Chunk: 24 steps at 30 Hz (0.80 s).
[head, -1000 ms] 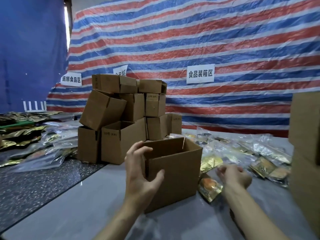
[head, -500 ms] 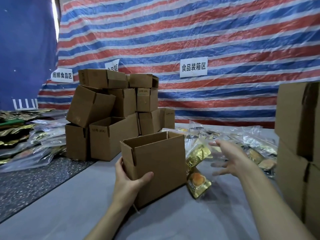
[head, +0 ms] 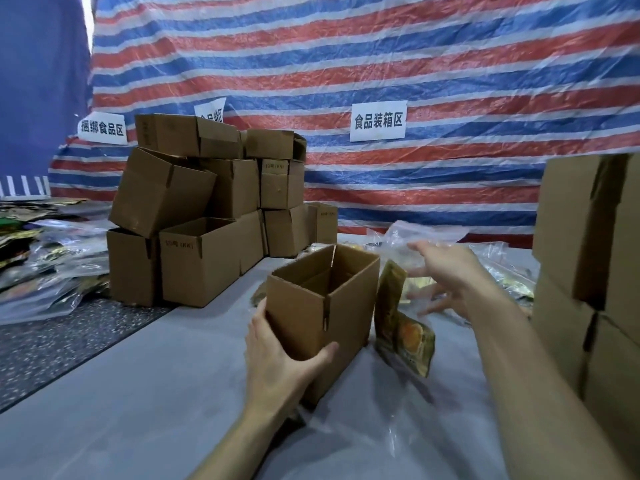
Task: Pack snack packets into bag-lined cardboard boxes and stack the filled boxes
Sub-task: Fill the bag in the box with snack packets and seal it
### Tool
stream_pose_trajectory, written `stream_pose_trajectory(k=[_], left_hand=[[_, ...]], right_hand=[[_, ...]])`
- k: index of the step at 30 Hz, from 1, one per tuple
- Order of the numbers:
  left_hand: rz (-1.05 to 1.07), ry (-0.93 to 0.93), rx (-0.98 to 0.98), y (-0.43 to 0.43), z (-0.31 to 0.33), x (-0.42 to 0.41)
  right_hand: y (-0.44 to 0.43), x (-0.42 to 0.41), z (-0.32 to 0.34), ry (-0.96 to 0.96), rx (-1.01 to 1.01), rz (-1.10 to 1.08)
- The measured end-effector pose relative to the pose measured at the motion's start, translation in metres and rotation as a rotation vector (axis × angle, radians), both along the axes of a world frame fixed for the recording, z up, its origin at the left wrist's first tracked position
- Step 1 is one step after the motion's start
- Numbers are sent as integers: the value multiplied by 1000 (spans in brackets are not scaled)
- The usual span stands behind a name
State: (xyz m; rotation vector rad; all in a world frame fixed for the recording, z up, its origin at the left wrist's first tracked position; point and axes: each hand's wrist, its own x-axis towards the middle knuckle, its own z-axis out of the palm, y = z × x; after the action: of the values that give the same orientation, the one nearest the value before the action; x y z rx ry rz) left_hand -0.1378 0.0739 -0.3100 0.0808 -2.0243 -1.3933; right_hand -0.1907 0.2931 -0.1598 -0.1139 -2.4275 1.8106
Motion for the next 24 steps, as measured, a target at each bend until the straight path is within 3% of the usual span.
stream_pose_trajectory(k=[8, 16, 24], left_hand=[[-124, 33, 78, 2, -2, 6], [-115, 72, 54, 3, -1, 9], [-106, 77, 39, 4, -1, 10]], right_hand=[[-1, 16, 18, 253, -337, -15], [-9, 42, 45, 443, -992, 187], [-48, 48, 37, 424, -1082, 406]])
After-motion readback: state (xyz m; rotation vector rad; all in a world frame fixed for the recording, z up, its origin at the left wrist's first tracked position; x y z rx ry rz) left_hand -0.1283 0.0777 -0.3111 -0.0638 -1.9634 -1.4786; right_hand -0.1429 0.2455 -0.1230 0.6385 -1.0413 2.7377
